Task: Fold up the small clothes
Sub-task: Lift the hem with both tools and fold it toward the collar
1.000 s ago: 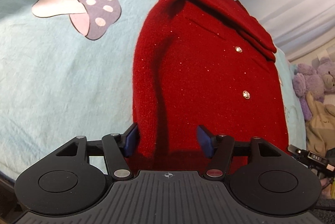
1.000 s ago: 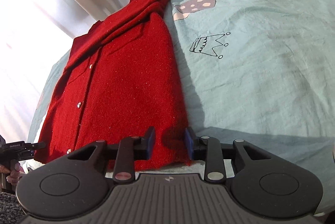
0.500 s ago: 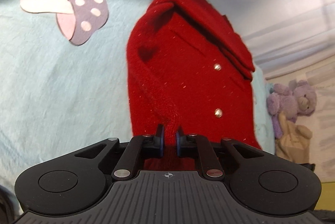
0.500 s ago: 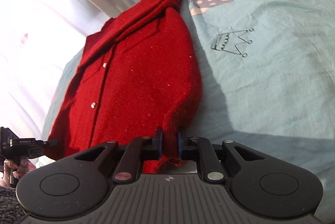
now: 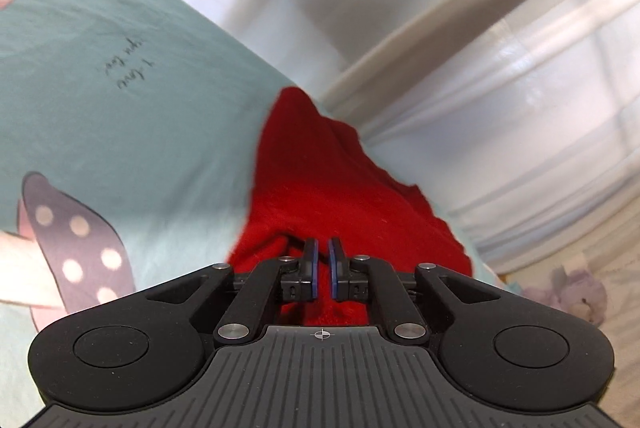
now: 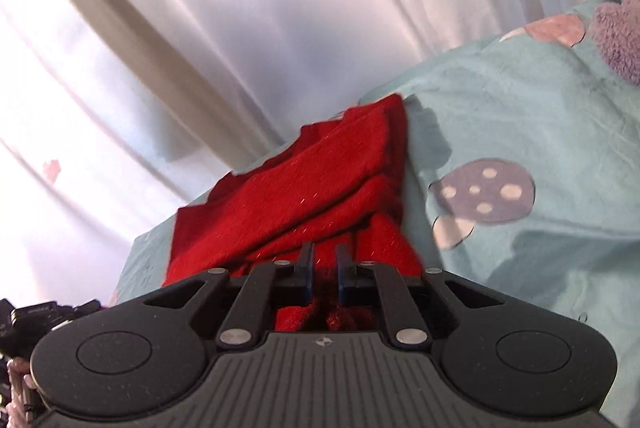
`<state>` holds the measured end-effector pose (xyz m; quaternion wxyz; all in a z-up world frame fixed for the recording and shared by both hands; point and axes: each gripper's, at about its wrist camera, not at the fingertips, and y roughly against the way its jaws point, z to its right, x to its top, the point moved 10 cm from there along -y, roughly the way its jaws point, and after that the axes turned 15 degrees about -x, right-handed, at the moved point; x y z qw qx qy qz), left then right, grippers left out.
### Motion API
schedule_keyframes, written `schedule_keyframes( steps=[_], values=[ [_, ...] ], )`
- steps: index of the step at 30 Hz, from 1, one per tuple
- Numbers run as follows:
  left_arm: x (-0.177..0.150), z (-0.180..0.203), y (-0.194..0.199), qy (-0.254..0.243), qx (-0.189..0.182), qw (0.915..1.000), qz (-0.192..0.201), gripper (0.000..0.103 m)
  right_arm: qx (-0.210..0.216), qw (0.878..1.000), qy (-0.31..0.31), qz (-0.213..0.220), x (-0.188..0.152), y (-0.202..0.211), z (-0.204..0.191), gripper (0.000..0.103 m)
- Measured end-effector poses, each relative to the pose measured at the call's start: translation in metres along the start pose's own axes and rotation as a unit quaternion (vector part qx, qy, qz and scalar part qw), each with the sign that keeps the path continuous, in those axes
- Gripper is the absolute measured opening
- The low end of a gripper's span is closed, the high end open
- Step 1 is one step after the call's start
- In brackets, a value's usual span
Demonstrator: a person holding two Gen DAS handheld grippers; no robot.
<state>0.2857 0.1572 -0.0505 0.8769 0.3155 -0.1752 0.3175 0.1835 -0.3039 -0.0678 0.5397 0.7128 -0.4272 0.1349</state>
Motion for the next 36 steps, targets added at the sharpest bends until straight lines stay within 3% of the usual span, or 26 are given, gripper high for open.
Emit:
schedule_keyframes(
  steps=[2, 4, 5, 6, 7, 11, 14, 16, 21, 24, 26, 29, 32, 34, 36],
  values=[
    [0.007, -0.01, -0.003, -0.002, 0.021, 0.9998, 0.007, 0.006, -0.056, 0.998, 0.025, 0.03, 0.011, -0.012, 0.008, 0.007],
    [0.007, -0.016, 0.002, -0.019, 0.022, 0.9996, 0.003, 0.013, -0.092, 0.994, 0.039, 0.046, 0.018, -0.017, 0.018, 0.009],
    [0.002, -0.014, 0.003, -0.036, 0.013, 0.9992, -0.009, 0.026, -0.099, 0.993, 0.046, 0.048, 0.018, -0.017, 0.022, 0.009],
    [-0.006, -0.011, 0.005, -0.062, 0.003, 0.9977, -0.028, 0.042, -0.096, 0.993, 0.057, 0.049, 0.017, -0.016, 0.023, 0.01],
    [-0.015, -0.008, 0.006, -0.09, 0.003, 0.9948, -0.048, 0.047, -0.085, 0.992, 0.078, 0.048, 0.013, -0.014, 0.023, 0.01],
    [-0.055, 0.003, 0.002, -0.194, 0.003, 0.972, -0.132, 0.052, -0.032, 0.978, 0.204, 0.018, -0.023, -0.005, 0.004, 0.017],
    [-0.079, 0.011, -0.015, -0.224, -0.014, 0.9583, -0.176, 0.068, -0.009, 0.962, 0.274, -0.006, -0.047, -0.006, -0.01, 0.027],
    [-0.086, 0.007, -0.034, -0.241, 0.012, 0.9505, -0.196, 0.069, -0.003, 0.955, 0.296, -0.022, -0.058, -0.012, -0.018, 0.038],
    [-0.087, 0.002, -0.055, -0.232, 0.02, 0.9505, -0.206, 0.071, -0.003, 0.942, 0.332, -0.044, -0.072, -0.028, -0.027, 0.049],
    [-0.084, 0.004, -0.055, -0.244, 0.02, 0.9487, -0.2, 0.081, 0.006, 0.936, 0.349, -0.05, -0.077, -0.034, -0.03, 0.049],
    [-0.079, 0.003, -0.054, -0.248, 0.033, 0.948, -0.196, 0.081, 0.012, 0.932, 0.359, -0.049, -0.079, -0.036, -0.035, 0.049],
    [-0.075, 0.005, -0.054, -0.235, 0.018, 0.9525, -0.193, 0.081, 0.024, 0.927, 0.372, -0.05, -0.081, -0.039, -0.042, 0.049],
    [-0.08, -0.001, -0.063, -0.243, 0.039, 0.9445, -0.217, 0.08, 0.023, 0.927, 0.371, -0.056, -0.083, -0.046, -0.045, 0.049],
    [-0.086, -0.005, -0.067, -0.238, 0.036, 0.9426, -0.232, 0.072, 0.026, 0.928, 0.368, -0.054, -0.083, -0.046, -0.048, 0.043],
    [-0.09, -0.005, -0.068, -0.239, 0.031, 0.9419, -0.234, 0.066, 0.039, 0.929, 0.363, -0.058, -0.084, -0.044, -0.05, 0.023]
  ],
)
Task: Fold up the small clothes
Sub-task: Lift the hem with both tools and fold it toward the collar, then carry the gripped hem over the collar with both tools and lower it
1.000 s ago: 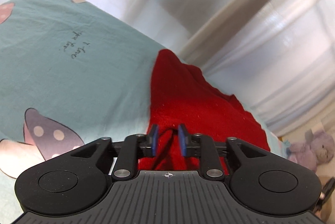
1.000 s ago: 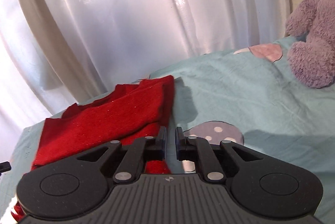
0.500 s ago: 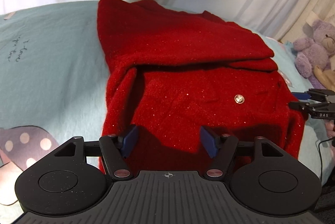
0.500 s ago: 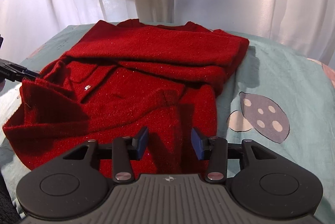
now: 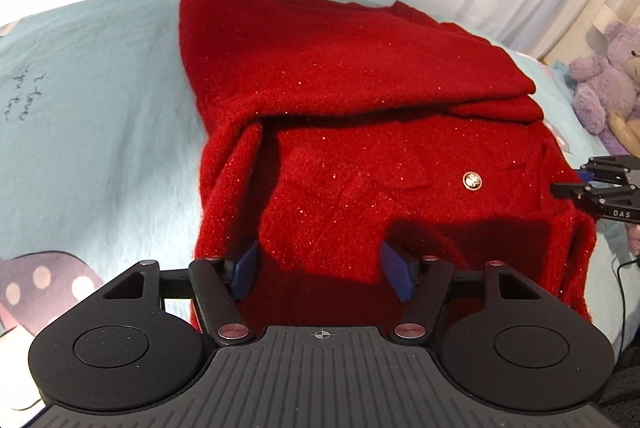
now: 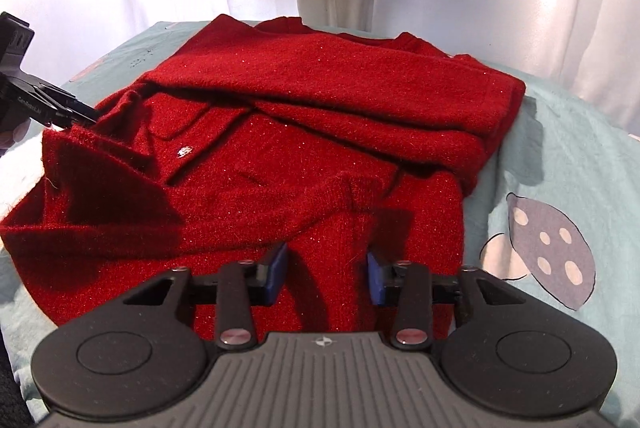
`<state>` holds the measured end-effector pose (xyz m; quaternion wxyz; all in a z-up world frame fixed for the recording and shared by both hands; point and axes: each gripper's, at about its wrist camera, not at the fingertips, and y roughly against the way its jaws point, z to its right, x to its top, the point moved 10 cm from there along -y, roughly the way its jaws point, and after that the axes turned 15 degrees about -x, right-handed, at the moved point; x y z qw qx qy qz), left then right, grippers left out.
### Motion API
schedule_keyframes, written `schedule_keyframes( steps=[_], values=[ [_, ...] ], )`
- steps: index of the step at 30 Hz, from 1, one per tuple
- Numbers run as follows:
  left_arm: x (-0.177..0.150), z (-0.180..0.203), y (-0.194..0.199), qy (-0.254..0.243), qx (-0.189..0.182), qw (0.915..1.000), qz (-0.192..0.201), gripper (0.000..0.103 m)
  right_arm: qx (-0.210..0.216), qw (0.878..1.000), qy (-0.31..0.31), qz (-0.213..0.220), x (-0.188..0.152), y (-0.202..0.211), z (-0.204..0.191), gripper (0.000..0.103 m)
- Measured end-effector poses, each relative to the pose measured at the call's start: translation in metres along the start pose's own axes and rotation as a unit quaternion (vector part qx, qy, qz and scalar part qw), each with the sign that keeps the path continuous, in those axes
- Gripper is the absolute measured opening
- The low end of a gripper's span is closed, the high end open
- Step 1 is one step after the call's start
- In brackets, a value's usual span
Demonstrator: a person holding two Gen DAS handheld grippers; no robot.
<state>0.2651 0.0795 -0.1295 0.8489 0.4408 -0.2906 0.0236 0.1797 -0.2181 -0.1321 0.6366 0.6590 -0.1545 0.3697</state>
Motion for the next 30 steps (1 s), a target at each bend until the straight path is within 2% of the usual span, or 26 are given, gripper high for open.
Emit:
schedule_keyframes(
  steps=[2, 4, 6, 8, 11, 13, 14, 16, 19, 22, 24, 26, 28, 30],
  values=[
    [-0.002, 0.003, 0.0, -0.015, 0.003, 0.9999, -0.005, 0.055, 0.01, 1.0, -0.003, 0.001, 0.0, 0.002, 0.0, 0.015],
    [-0.003, 0.004, -0.001, -0.028, 0.004, 0.9996, -0.011, 0.047, 0.015, 1.0, -0.006, -0.001, 0.0, 0.002, 0.001, 0.015],
    [-0.003, 0.004, -0.003, -0.029, -0.003, 0.9995, -0.013, 0.045, 0.021, 1.0, -0.006, -0.003, 0.001, 0.002, 0.001, 0.016],
    [-0.001, 0.004, -0.005, -0.027, -0.003, 0.9996, -0.01, 0.044, 0.023, 1.0, -0.003, -0.004, 0.001, 0.0, -0.001, 0.024],
    [0.002, 0.007, -0.007, -0.017, -0.003, 0.9998, 0.007, 0.017, 0.016, 1.0, 0.007, -0.003, 0.003, -0.004, -0.005, 0.026],
    [0.002, 0.017, -0.007, -0.033, 0.003, 0.9993, 0.017, 0.016, 0.01, 1.0, 0.016, 0.003, 0.005, -0.004, -0.009, 0.021],
    [0.003, 0.026, -0.004, -0.049, 0.01, 0.9985, 0.023, 0.015, 0.01, 1.0, 0.024, 0.009, 0.006, -0.002, -0.012, 0.012],
    [0.011, 0.047, 0.012, -0.063, 0.001, 0.9967, 0.052, 0.015, -0.001, 0.999, 0.044, 0.032, 0.01, 0.008, -0.016, 0.011],
    [0.042, 0.077, 0.054, -0.072, -0.014, 0.9894, 0.125, 0.014, 0.002, 0.996, 0.03, 0.086, 0.035, 0.038, -0.009, 0.01],
    [0.086, 0.088, 0.098, -0.077, -0.006, 0.9754, 0.207, 0.014, -0.022, 0.988, -0.015, 0.153, 0.075, 0.064, 0.016, 0.01],
    [0.113, 0.074, 0.114, -0.06, 0.016, 0.9667, 0.248, 0.014, -0.048, 0.981, -0.058, 0.178, 0.099, 0.067, 0.041, 0.01],
    [0.13, 0.048, 0.111, -0.029, 0.04, 0.9631, 0.265, 0.014, -0.079, 0.975, -0.099, 0.184, 0.116, 0.056, 0.065, 0.01],
    [0.137, 0.013, 0.091, 0.015, 0.062, 0.9632, 0.261, 0.015, -0.107, 0.972, -0.138, 0.159, 0.122, 0.028, 0.087, 0.011],
    [0.131, -0.023, 0.06, 0.063, 0.07, 0.9676, 0.235, 0.016, -0.113, 0.972, -0.17, 0.115, 0.116, -0.005, 0.1, 0.011]
  ],
)
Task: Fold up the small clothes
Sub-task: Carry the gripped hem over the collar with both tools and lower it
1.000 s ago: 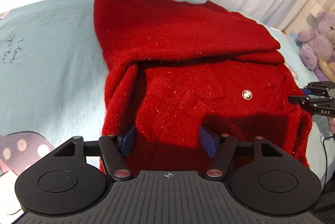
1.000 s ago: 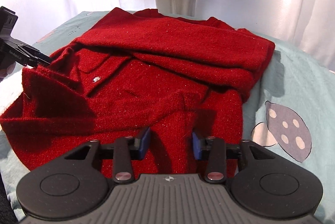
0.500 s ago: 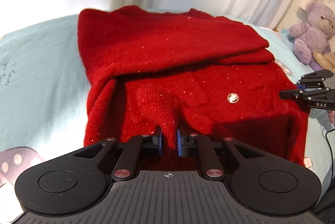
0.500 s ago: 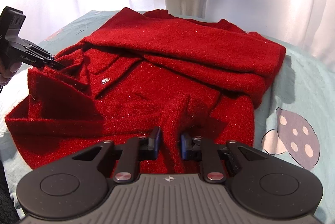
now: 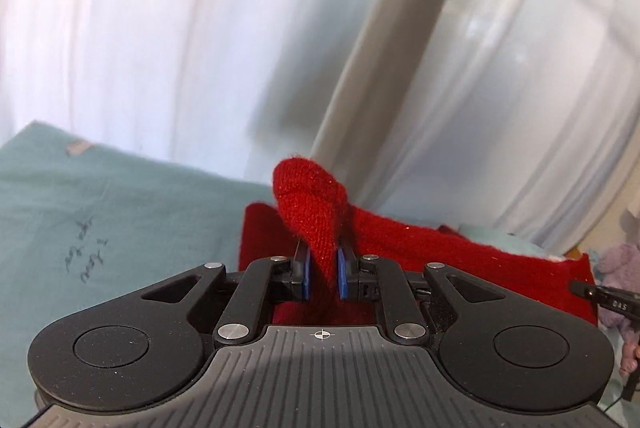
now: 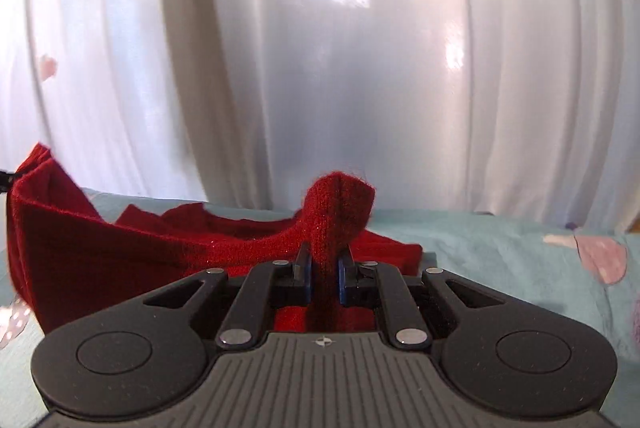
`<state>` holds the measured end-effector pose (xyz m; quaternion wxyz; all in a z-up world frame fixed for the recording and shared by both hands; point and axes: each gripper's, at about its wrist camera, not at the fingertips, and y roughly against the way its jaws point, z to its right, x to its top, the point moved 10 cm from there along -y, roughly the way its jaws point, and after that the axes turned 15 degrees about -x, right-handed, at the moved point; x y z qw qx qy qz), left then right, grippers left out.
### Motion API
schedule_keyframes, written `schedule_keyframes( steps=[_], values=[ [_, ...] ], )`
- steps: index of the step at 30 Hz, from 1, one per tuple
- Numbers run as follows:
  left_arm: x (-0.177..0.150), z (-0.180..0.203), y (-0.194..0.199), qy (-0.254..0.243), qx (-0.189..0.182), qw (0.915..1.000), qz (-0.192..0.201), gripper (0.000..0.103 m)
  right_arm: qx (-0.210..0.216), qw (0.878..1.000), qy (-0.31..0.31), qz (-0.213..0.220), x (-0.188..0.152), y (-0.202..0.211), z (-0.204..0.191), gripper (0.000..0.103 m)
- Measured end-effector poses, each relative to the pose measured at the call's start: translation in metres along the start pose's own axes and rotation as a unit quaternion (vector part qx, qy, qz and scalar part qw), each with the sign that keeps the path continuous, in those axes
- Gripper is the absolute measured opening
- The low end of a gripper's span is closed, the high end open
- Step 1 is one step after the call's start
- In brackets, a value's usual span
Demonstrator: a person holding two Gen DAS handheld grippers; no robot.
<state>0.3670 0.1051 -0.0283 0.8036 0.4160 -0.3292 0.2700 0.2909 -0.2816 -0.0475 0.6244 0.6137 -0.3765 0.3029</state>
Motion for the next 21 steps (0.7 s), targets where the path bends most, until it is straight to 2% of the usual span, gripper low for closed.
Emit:
schedule_keyframes(
  steps=[2, 3, 4, 5, 7, 8, 10, 11, 13, 15, 19, 21],
  values=[
    [-0.024, -0.02, -0.025, 0.028, 0.01, 0.9988, -0.039, 0.017, -0.014, 0.999, -0.001, -0.043, -0.018, -0.03, 0.003, 0.011],
    [-0.033, -0.025, -0.032, 0.032, 0.011, 0.9981, -0.051, 0.025, -0.017, 0.998, 0.008, -0.059, -0.026, -0.039, 0.002, 0.012],
    [-0.043, -0.03, -0.037, 0.031, 0.013, 0.9976, -0.061, 0.031, -0.022, 0.997, 0.017, -0.068, -0.034, -0.044, 0.0, 0.012],
    [-0.047, -0.031, -0.04, 0.028, 0.014, 0.9975, -0.064, 0.042, -0.022, 0.997, 0.024, -0.066, -0.036, -0.045, -0.001, 0.017],
    [-0.053, -0.032, -0.043, 0.029, 0.003, 0.9976, -0.063, 0.046, -0.014, 0.997, 0.034, -0.066, -0.037, -0.045, -0.004, 0.022],
    [-0.053, -0.033, -0.044, 0.035, 0.004, 0.9974, -0.062, 0.046, -0.012, 0.997, 0.039, -0.066, -0.036, -0.045, -0.005, 0.022],
    [-0.05, -0.034, -0.044, 0.045, 0.004, 0.9973, -0.057, 0.018, -0.018, 0.996, 0.058, -0.062, -0.036, -0.044, -0.01, 0.019],
    [-0.048, -0.034, -0.041, 0.042, 0.003, 0.9975, -0.057, 0.017, -0.022, 0.996, 0.072, -0.057, -0.036, -0.042, -0.013, 0.012],
    [-0.039, -0.027, -0.032, 0.019, 0.01, 0.9986, -0.048, 0.016, -0.029, 0.993, 0.108, -0.037, -0.035, -0.036, -0.02, 0.009],
    [-0.023, -0.011, -0.019, -0.016, 0.014, 0.9993, -0.029, 0.016, -0.037, 0.99, 0.135, 0.001, -0.022, -0.021, -0.023, 0.008],
    [0.031, 0.013, -0.01, -0.054, 0.011, 0.9981, 0.026, 0.016, -0.064, 0.989, 0.114, 0.065, 0.025, -0.01, -0.018, 0.008],
    [0.051, 0.009, -0.022, -0.07, 0.04, 0.9959, 0.042, 0.016, -0.098, 0.985, 0.113, 0.084, 0.044, -0.022, -0.014, 0.008]
  ],
)
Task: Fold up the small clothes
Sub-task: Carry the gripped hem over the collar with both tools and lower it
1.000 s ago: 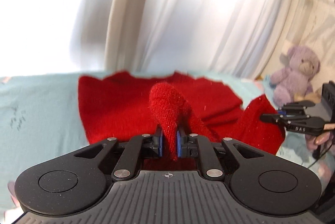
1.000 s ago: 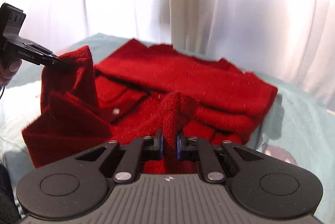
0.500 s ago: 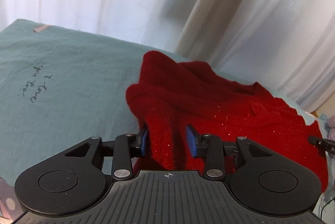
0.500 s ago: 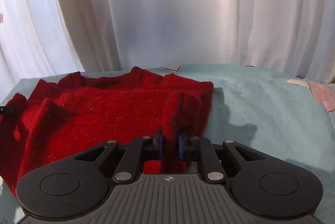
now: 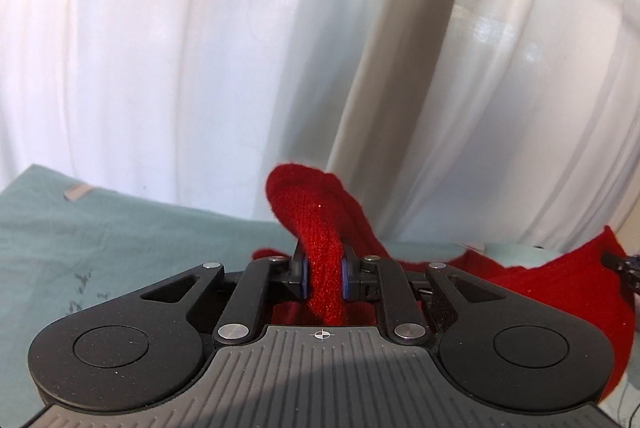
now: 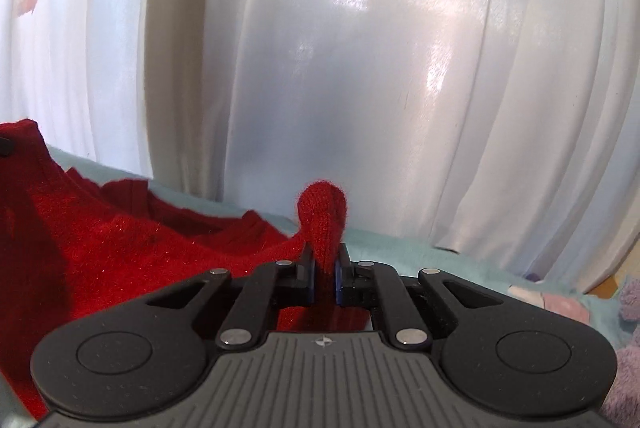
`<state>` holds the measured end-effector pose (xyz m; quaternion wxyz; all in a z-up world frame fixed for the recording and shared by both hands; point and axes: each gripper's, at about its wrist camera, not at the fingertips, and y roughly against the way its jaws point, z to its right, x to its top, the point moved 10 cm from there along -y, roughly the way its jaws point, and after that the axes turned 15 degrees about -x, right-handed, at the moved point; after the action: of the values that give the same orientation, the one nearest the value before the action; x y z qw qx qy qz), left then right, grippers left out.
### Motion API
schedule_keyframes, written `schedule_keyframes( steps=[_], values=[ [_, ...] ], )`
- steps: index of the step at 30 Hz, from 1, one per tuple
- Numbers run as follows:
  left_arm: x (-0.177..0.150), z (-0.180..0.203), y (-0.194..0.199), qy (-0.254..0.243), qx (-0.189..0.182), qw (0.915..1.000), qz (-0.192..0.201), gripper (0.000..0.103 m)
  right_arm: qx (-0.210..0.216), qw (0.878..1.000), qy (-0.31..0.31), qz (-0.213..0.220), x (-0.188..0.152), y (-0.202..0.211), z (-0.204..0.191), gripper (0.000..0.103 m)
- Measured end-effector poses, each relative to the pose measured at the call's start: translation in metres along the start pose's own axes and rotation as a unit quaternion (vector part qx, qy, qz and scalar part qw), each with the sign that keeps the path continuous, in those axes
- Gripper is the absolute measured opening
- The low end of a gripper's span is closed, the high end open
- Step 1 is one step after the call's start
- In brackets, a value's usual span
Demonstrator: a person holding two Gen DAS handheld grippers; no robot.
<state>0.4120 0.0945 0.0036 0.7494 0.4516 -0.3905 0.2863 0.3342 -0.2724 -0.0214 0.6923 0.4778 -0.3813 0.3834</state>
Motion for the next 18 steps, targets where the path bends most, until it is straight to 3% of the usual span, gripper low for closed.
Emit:
schedule_keyframes(
  steps=[4, 10, 13, 18],
  values=[
    [-0.002, -0.022, -0.046, -0.011, 0.069, 0.9975, -0.001, 0.017, -0.068, 0.998, -0.003, -0.013, 0.003, -0.047, 0.003, 0.008],
    [-0.052, -0.045, -0.097, 0.005, 0.115, 0.9913, -0.063, 0.017, -0.086, 0.992, 0.001, -0.092, -0.038, -0.103, -0.014, 0.008],
    [-0.053, -0.046, -0.098, -0.006, 0.117, 0.9913, -0.059, 0.017, -0.088, 0.992, 0.022, -0.088, -0.045, -0.107, -0.019, 0.008],
    [-0.029, -0.052, -0.092, 0.017, 0.129, 0.9912, -0.025, 0.017, -0.112, 0.991, 0.026, -0.064, -0.028, -0.111, -0.013, 0.008]
  ],
)
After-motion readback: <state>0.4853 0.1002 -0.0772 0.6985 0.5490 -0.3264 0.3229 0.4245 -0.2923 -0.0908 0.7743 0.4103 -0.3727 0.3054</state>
